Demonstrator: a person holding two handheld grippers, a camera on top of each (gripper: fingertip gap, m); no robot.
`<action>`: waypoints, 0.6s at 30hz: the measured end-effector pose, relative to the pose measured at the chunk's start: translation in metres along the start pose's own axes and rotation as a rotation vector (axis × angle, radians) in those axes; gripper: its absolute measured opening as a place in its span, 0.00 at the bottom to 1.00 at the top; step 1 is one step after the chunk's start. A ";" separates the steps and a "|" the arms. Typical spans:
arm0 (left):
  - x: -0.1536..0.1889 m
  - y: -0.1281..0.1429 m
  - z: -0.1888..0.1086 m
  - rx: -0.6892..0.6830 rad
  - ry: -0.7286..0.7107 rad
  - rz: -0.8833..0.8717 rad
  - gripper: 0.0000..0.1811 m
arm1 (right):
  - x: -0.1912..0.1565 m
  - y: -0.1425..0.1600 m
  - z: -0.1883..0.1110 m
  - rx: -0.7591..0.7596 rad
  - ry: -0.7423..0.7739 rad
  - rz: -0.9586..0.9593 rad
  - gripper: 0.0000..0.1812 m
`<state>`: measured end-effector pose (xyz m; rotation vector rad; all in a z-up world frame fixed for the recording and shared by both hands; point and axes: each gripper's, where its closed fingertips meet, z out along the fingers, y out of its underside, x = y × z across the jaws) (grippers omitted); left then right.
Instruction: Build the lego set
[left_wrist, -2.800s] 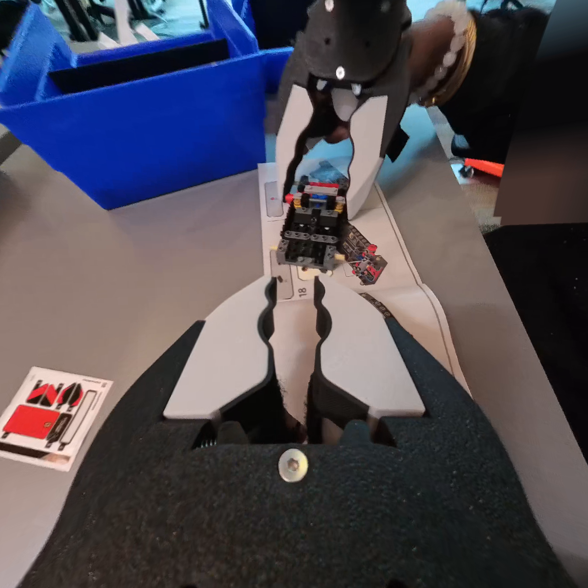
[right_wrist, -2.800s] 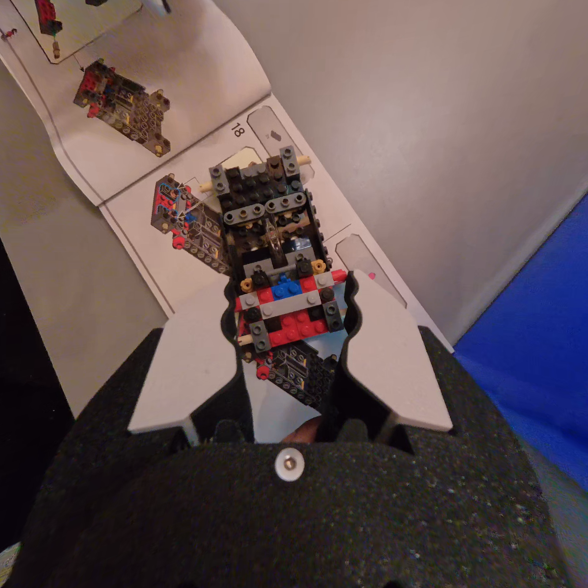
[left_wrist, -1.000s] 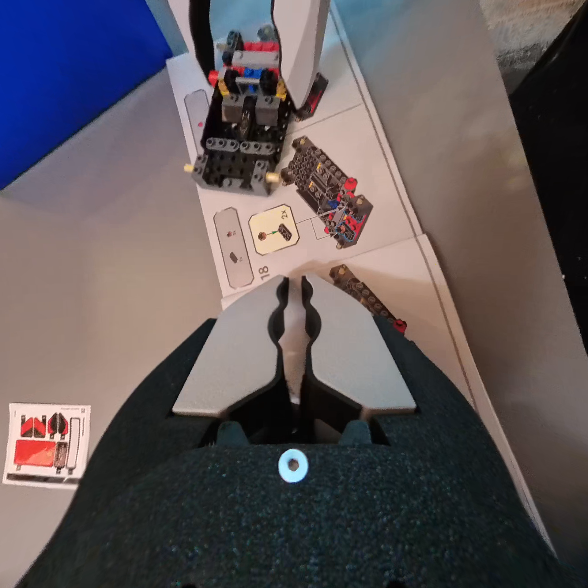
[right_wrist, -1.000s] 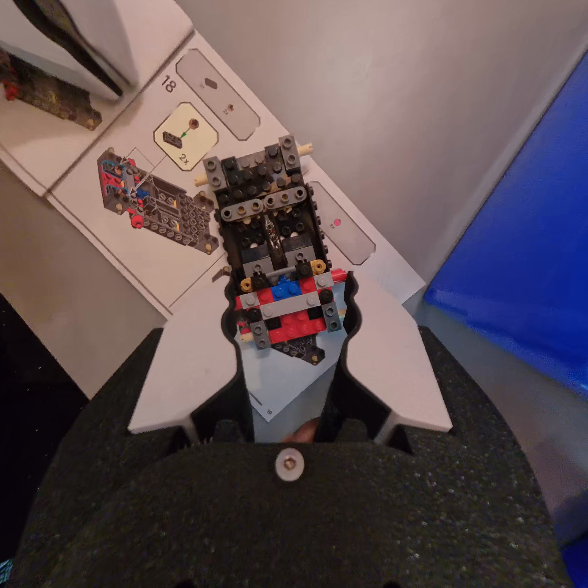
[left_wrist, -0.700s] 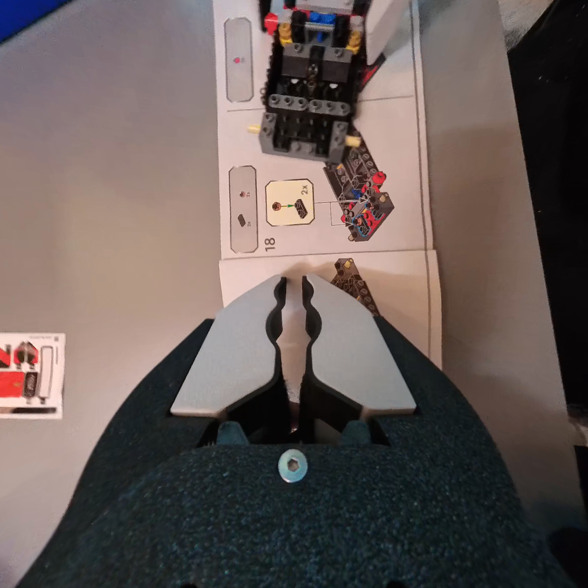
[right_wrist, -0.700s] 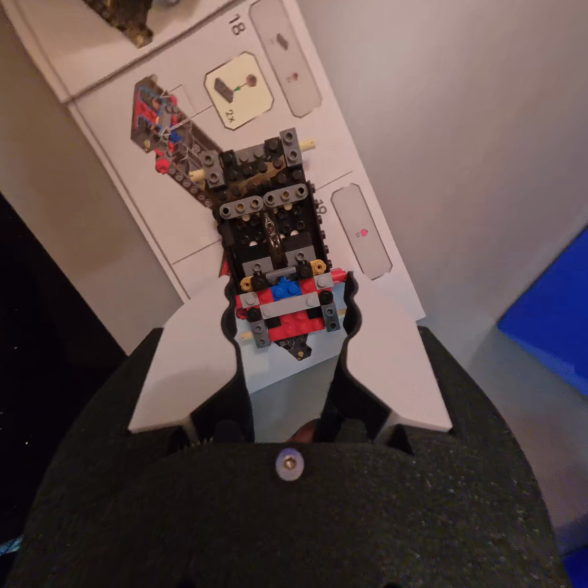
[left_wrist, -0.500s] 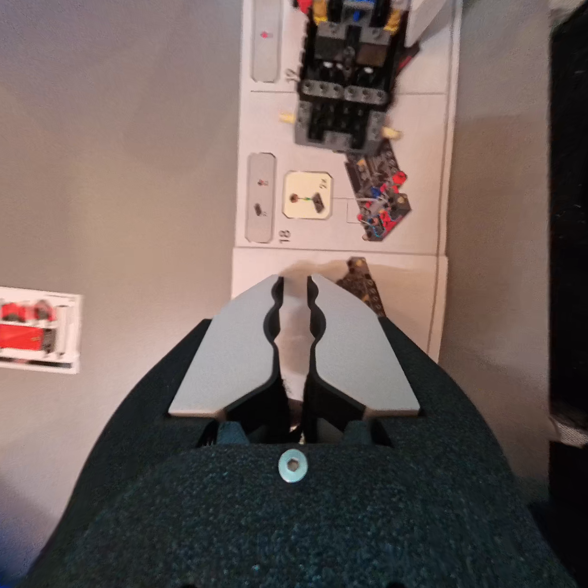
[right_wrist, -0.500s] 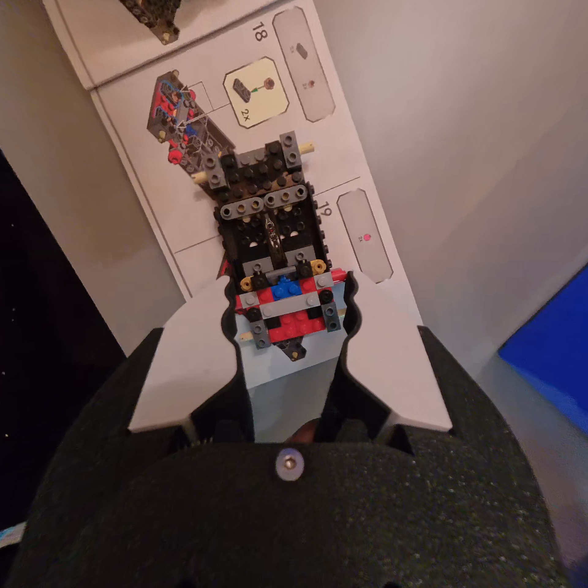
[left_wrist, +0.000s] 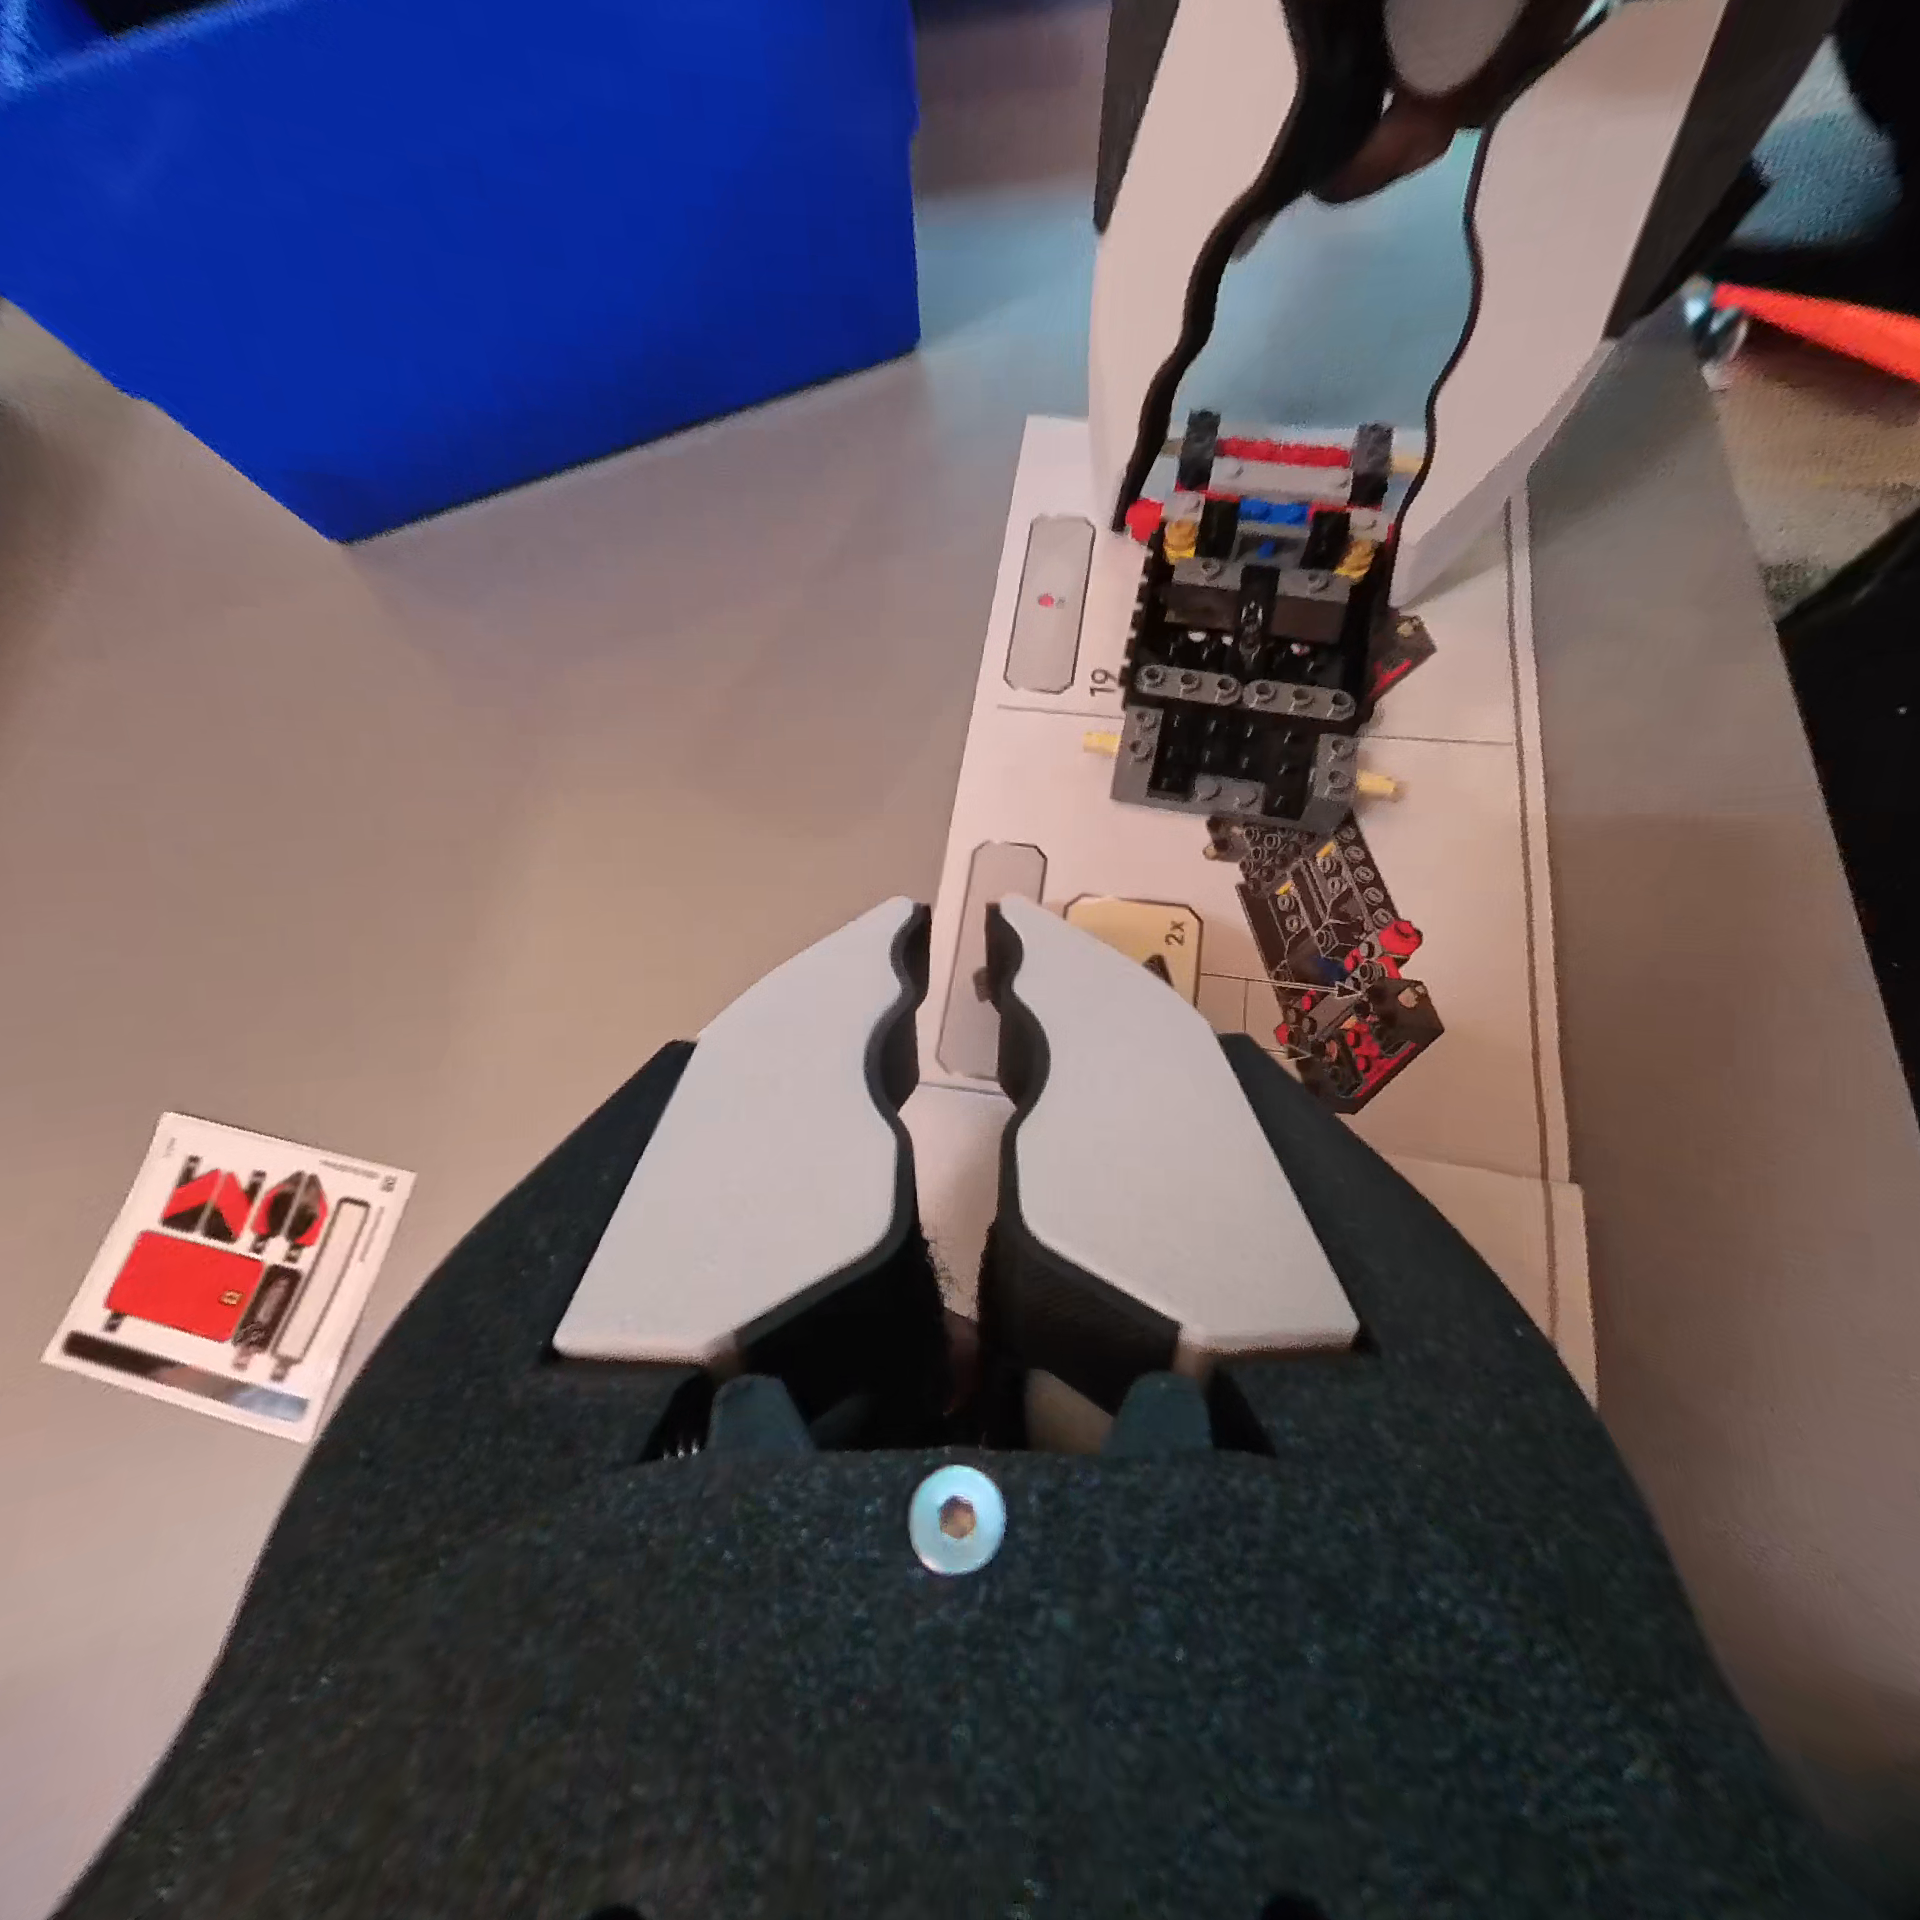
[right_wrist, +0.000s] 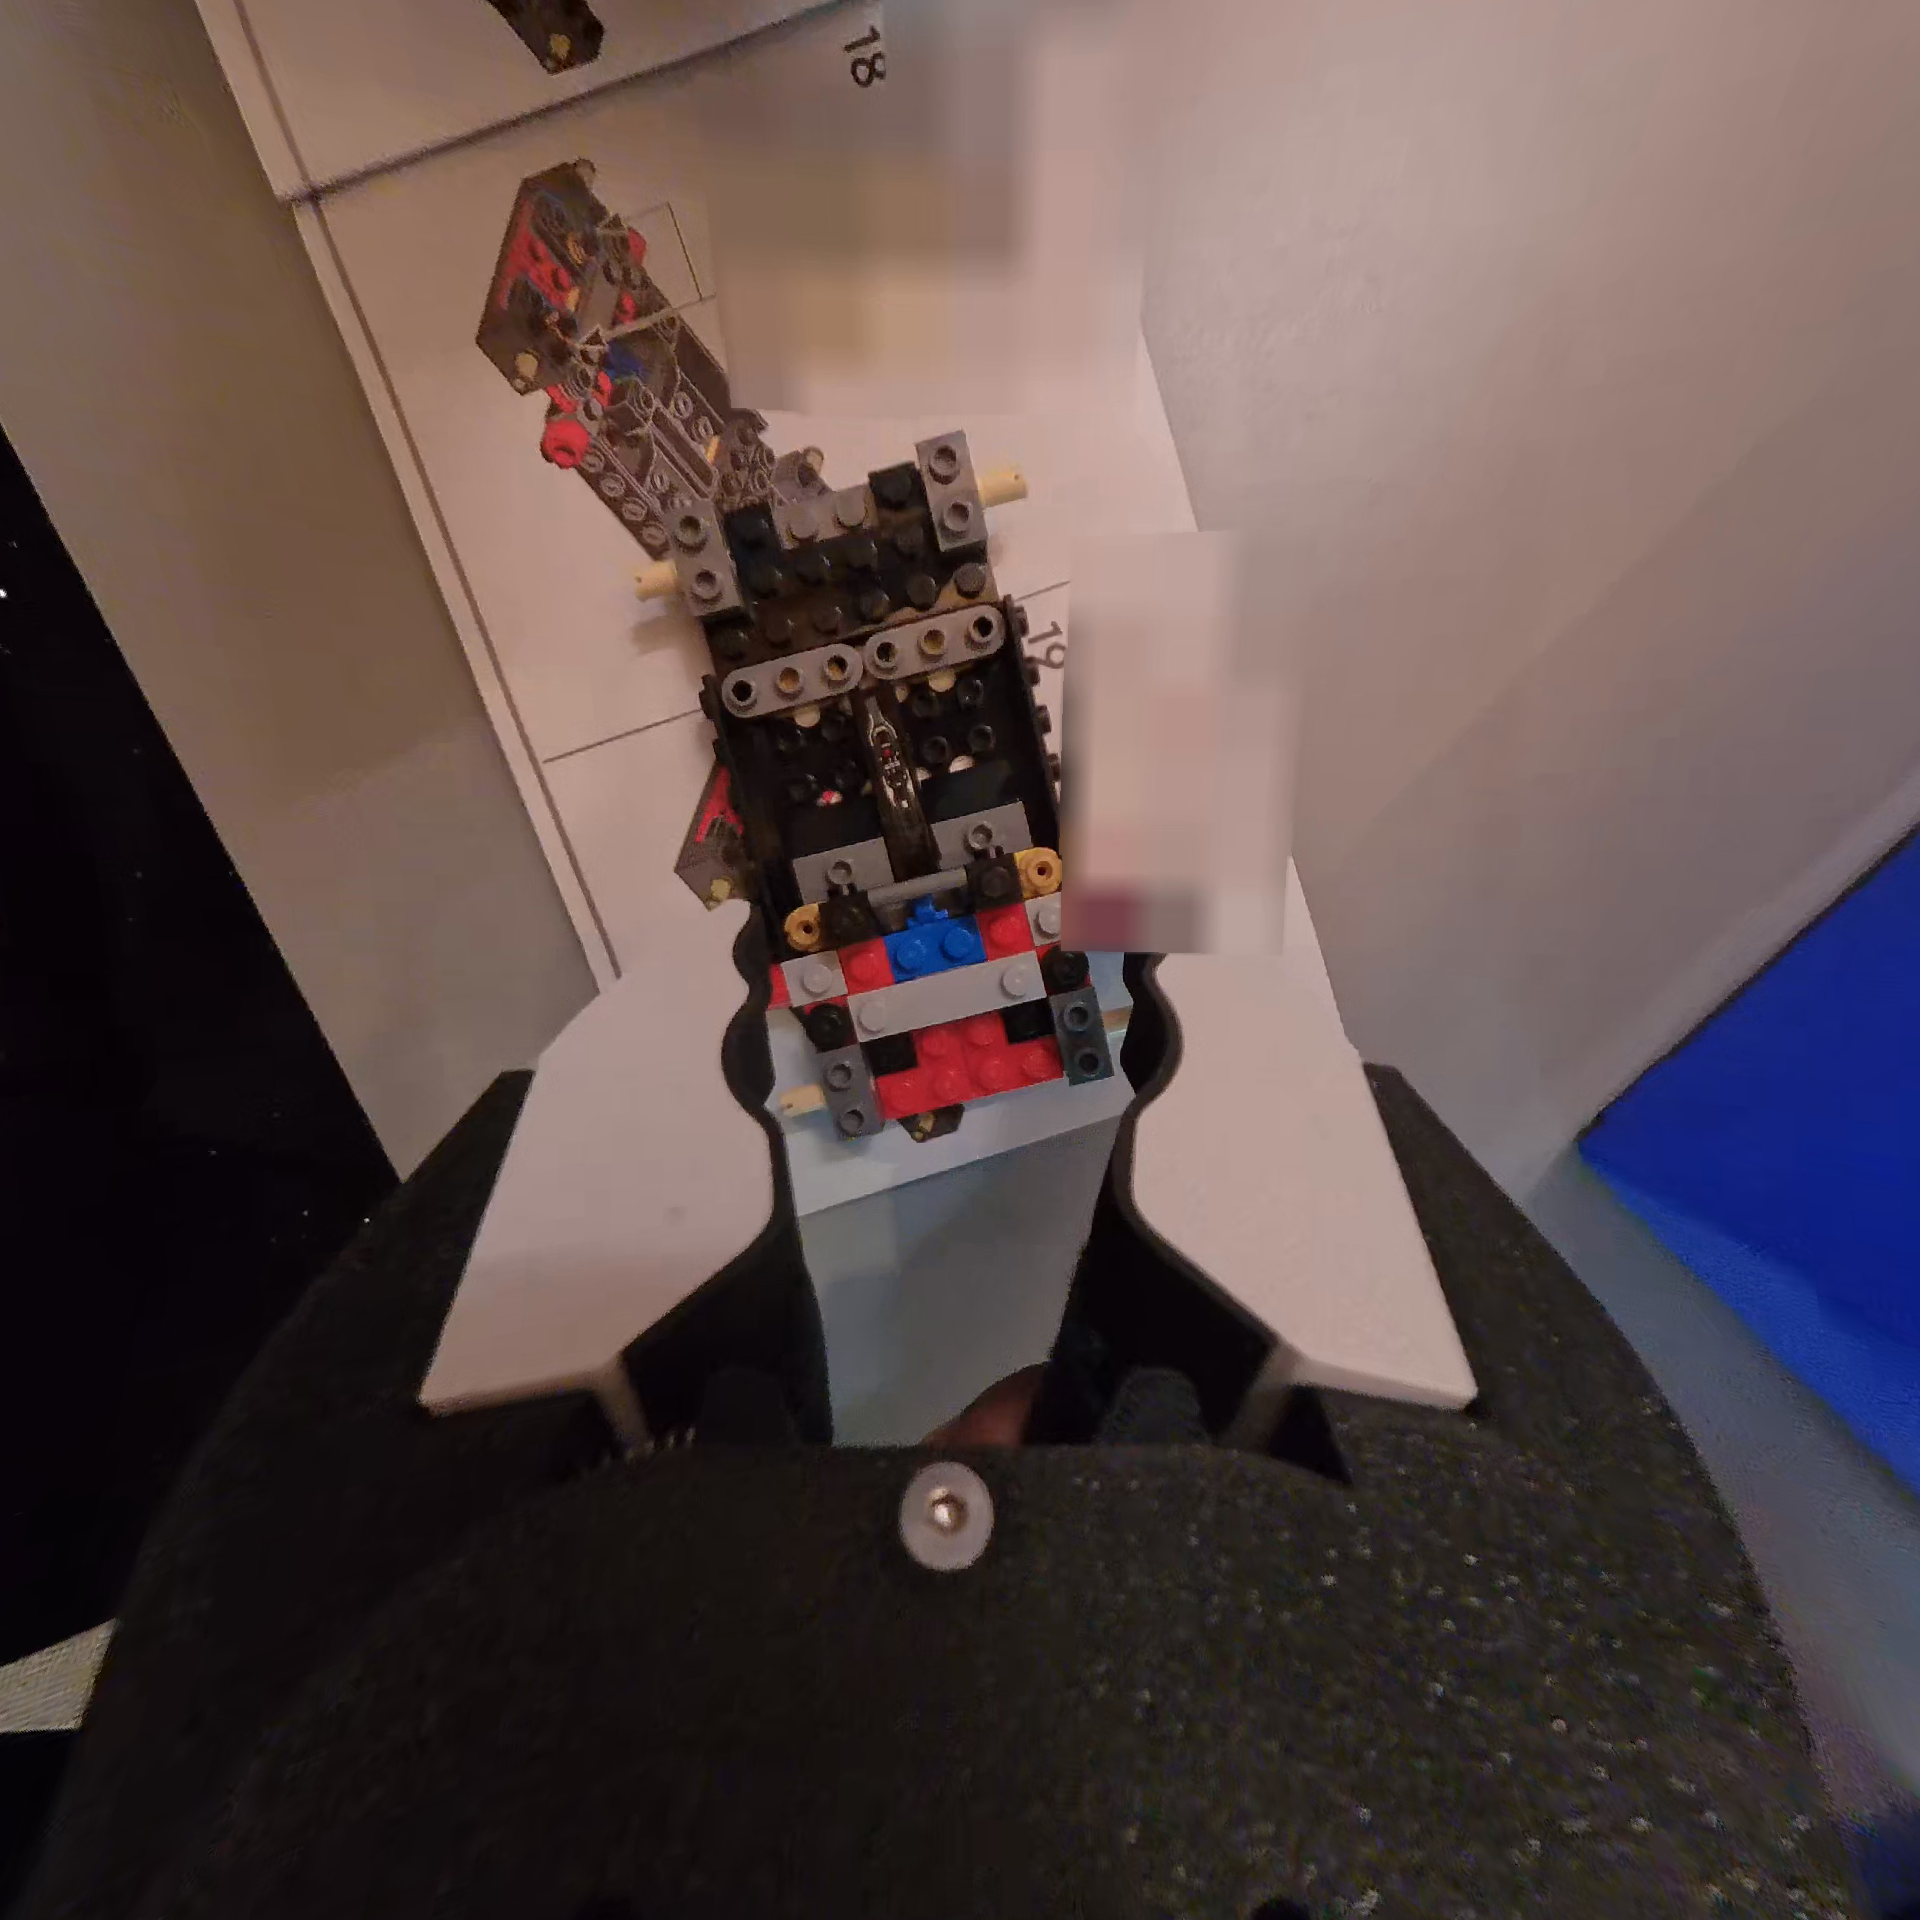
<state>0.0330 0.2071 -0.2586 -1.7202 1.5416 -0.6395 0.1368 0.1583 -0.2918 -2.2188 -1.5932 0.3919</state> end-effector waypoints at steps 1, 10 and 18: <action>-0.002 -0.002 -0.003 0.024 -0.009 0.007 0.05 | 0.000 0.000 0.000 0.007 0.000 -0.009 0.36; -0.012 -0.004 -0.001 0.079 -0.061 -0.037 0.10 | 0.000 -0.002 0.001 0.096 -0.039 -0.029 0.36; -0.029 0.005 -0.007 0.077 -0.092 -0.228 0.20 | 0.000 -0.002 0.001 0.109 -0.049 -0.035 0.36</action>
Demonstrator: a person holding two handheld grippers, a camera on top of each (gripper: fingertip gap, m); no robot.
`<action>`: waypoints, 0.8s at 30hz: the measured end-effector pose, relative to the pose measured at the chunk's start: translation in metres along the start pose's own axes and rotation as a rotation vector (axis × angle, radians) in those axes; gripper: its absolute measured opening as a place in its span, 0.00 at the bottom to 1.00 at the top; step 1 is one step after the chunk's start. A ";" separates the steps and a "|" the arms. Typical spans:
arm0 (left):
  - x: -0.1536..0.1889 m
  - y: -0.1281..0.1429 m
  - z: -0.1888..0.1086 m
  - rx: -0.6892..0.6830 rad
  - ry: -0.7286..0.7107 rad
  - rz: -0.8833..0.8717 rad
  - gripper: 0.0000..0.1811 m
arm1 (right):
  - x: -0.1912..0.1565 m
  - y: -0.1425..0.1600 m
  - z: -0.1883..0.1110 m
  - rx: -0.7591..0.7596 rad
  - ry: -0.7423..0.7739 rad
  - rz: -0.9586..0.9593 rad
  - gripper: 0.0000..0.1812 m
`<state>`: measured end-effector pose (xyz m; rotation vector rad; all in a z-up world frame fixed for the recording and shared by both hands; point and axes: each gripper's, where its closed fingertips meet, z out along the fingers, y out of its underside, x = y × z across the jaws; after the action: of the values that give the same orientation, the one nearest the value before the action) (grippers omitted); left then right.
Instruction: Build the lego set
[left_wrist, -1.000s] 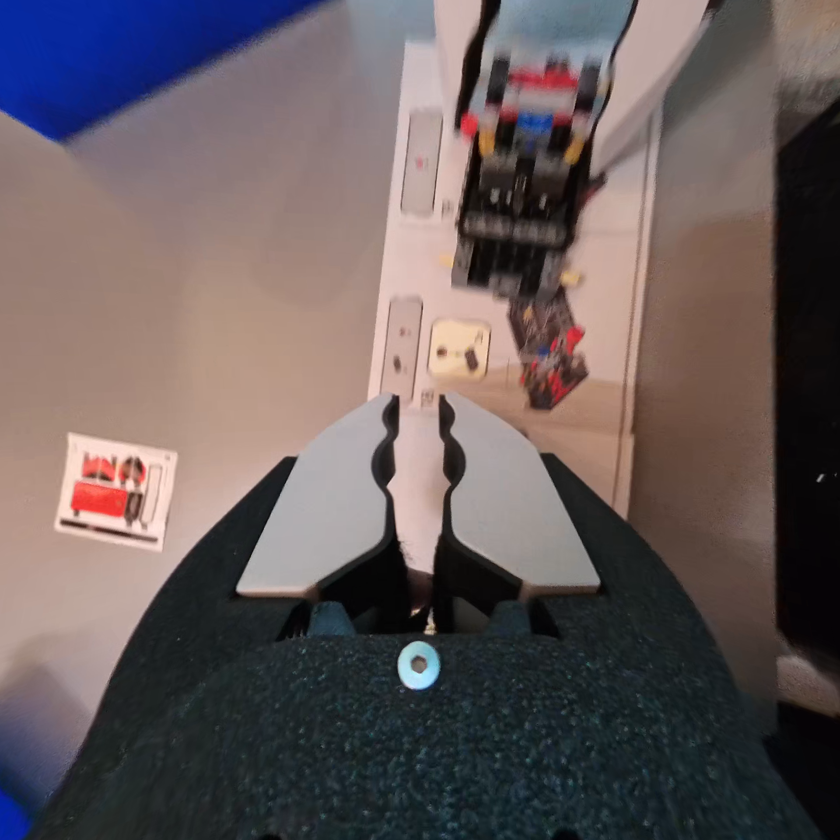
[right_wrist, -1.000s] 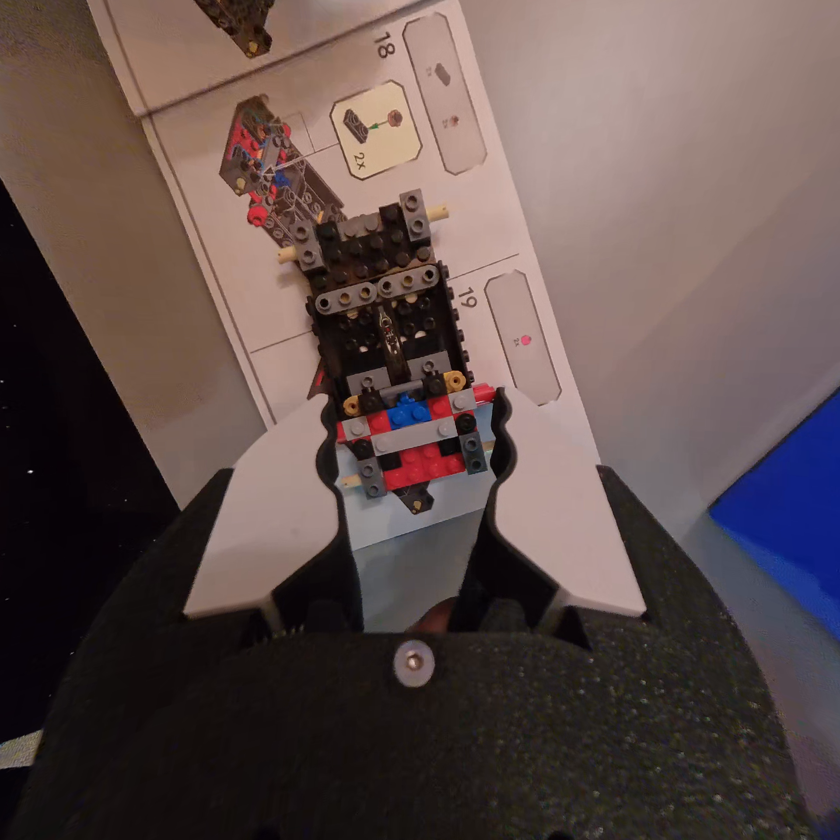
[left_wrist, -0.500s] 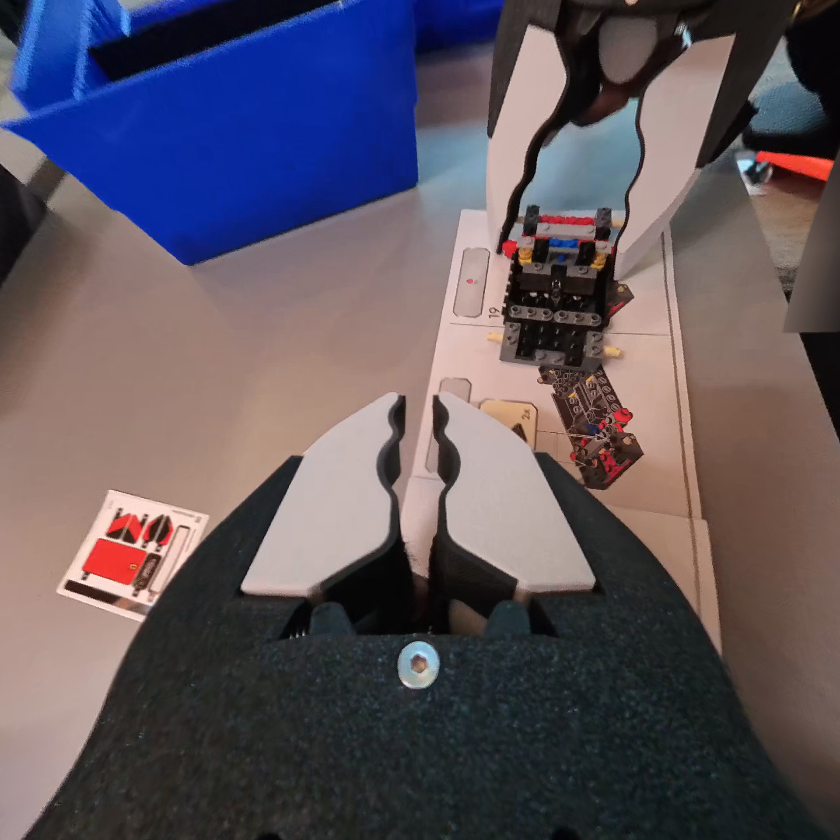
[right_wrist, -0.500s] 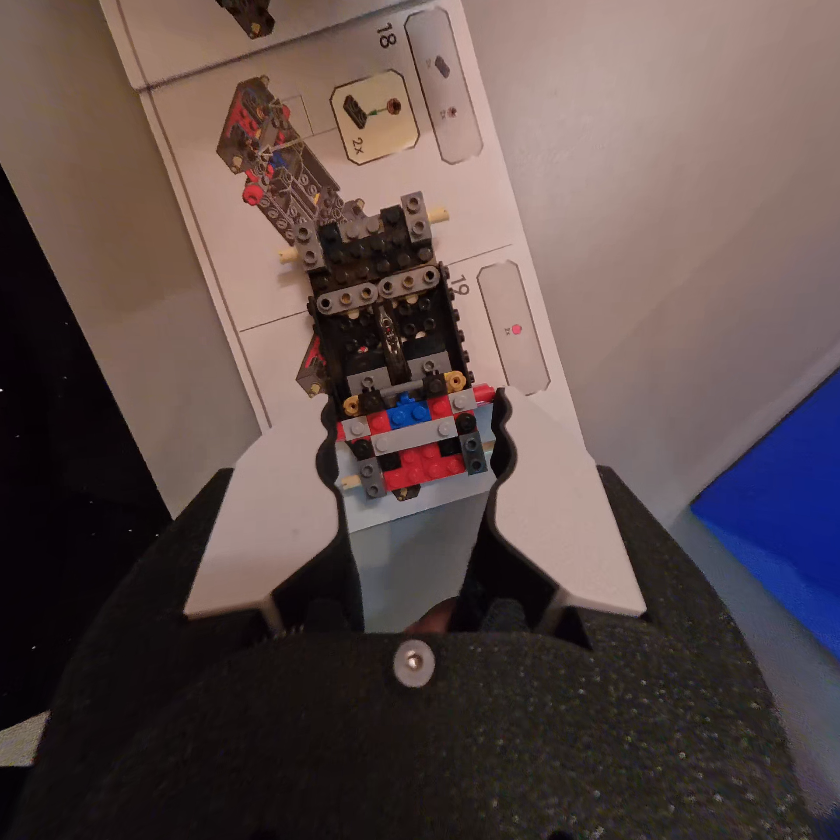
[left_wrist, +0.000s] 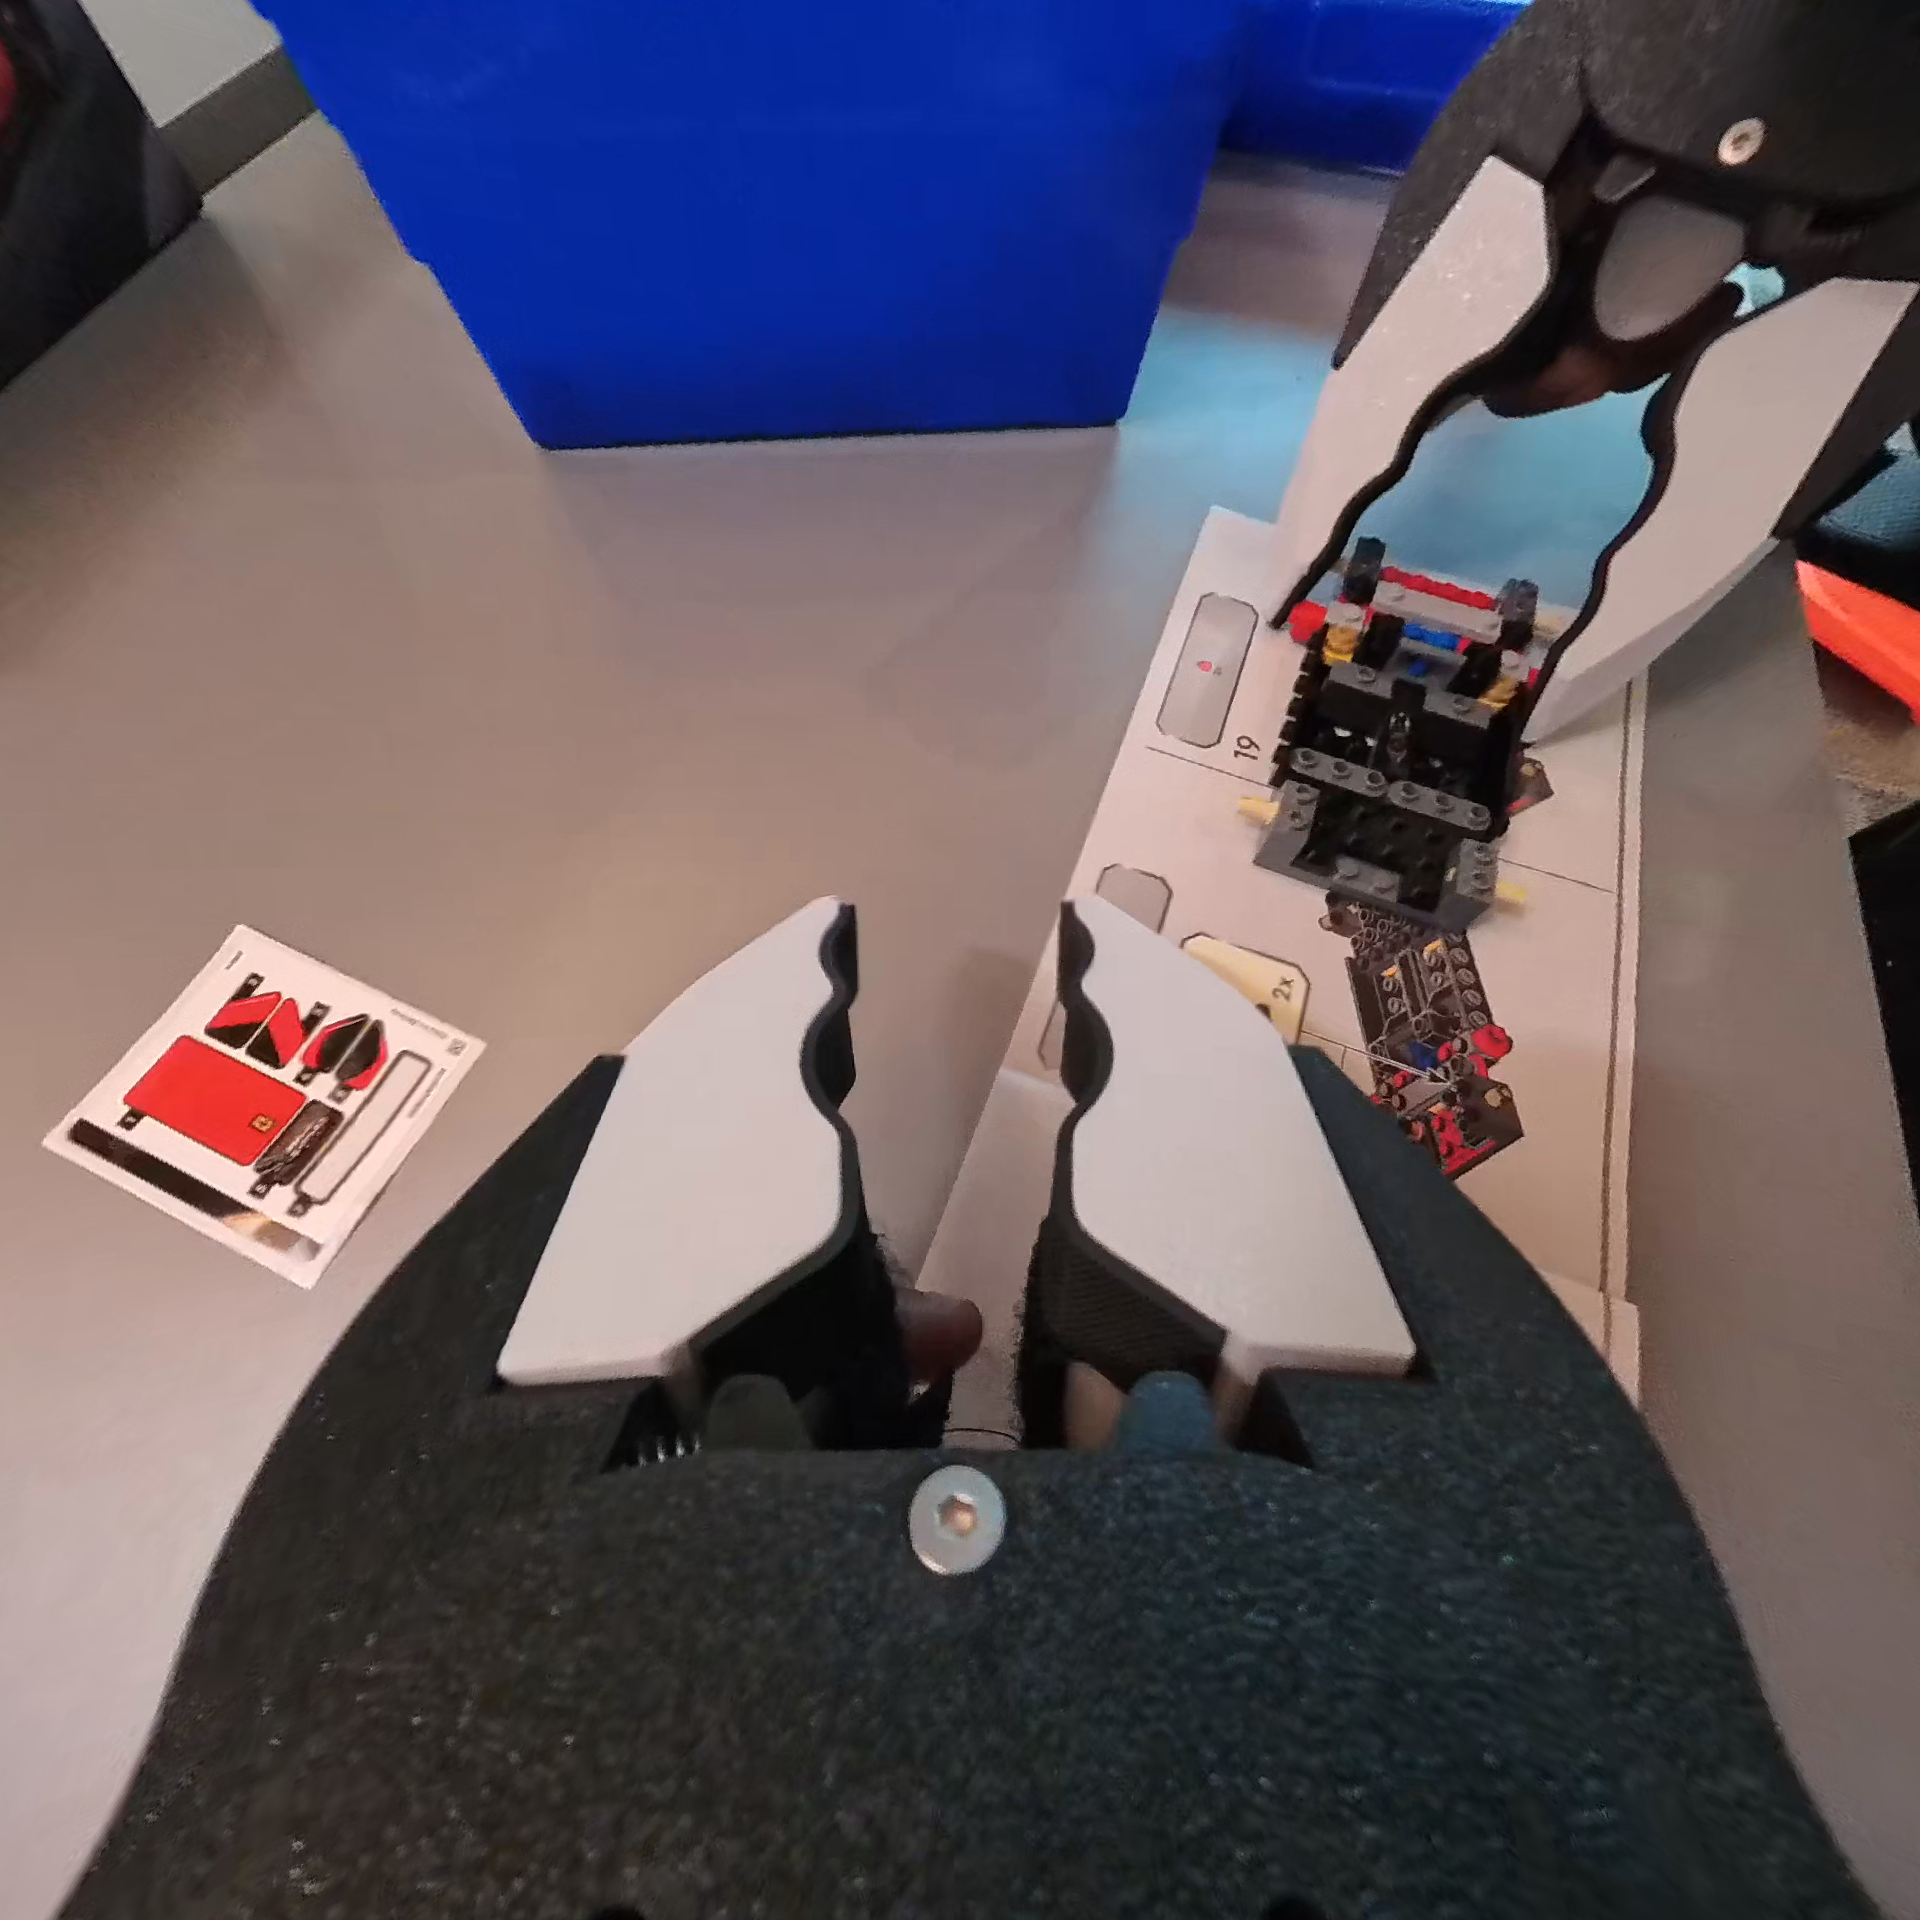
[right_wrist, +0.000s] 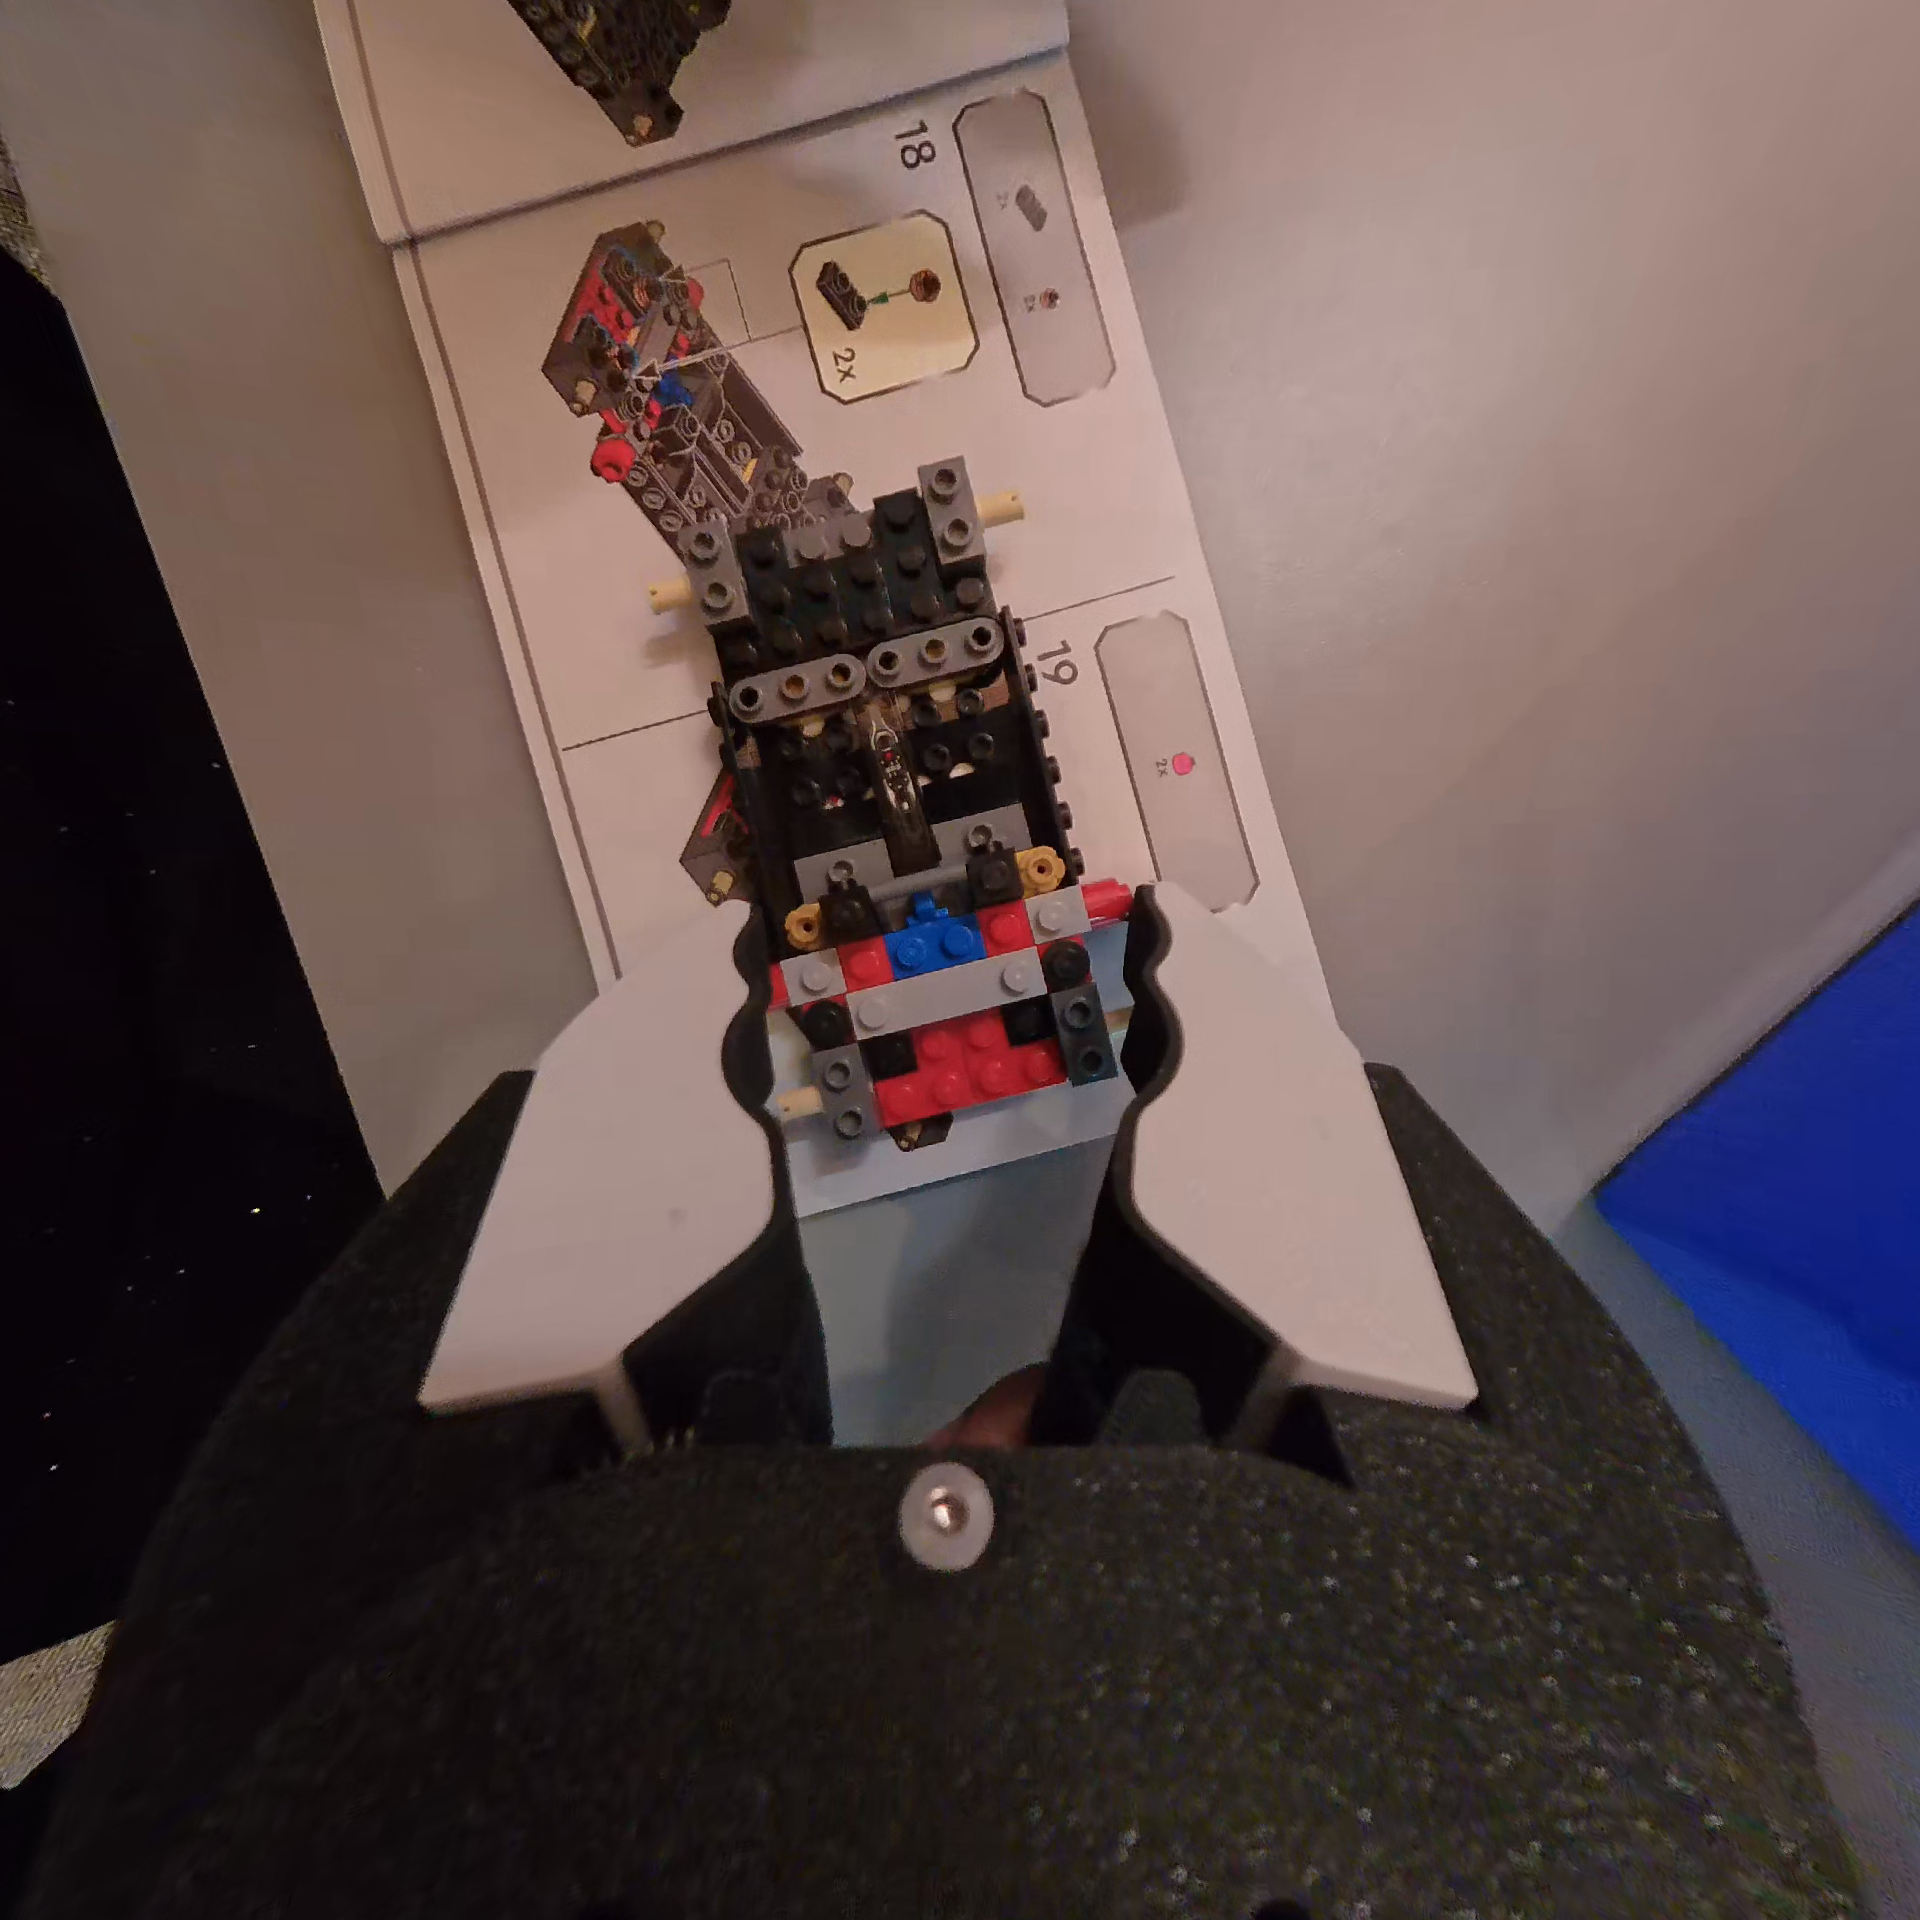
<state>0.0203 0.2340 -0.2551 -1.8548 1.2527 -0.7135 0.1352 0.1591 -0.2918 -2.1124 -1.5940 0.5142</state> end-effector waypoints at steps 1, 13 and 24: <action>-0.002 0.000 0.000 -0.001 -0.013 -0.005 0.21 | 0.000 0.000 0.000 0.002 -0.001 -0.001 0.36; -0.009 0.003 -0.002 -0.009 -0.023 -0.088 0.23 | 0.014 -0.015 -0.019 0.144 0.036 0.063 0.65; -0.031 -0.009 -0.014 0.098 -0.131 -0.137 0.30 | 0.005 0.002 -0.010 0.058 -0.026 0.004 0.46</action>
<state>0.0025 0.2604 -0.2412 -1.8875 0.9974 -0.7019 0.1437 0.1617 -0.2845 -2.0746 -1.5702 0.5848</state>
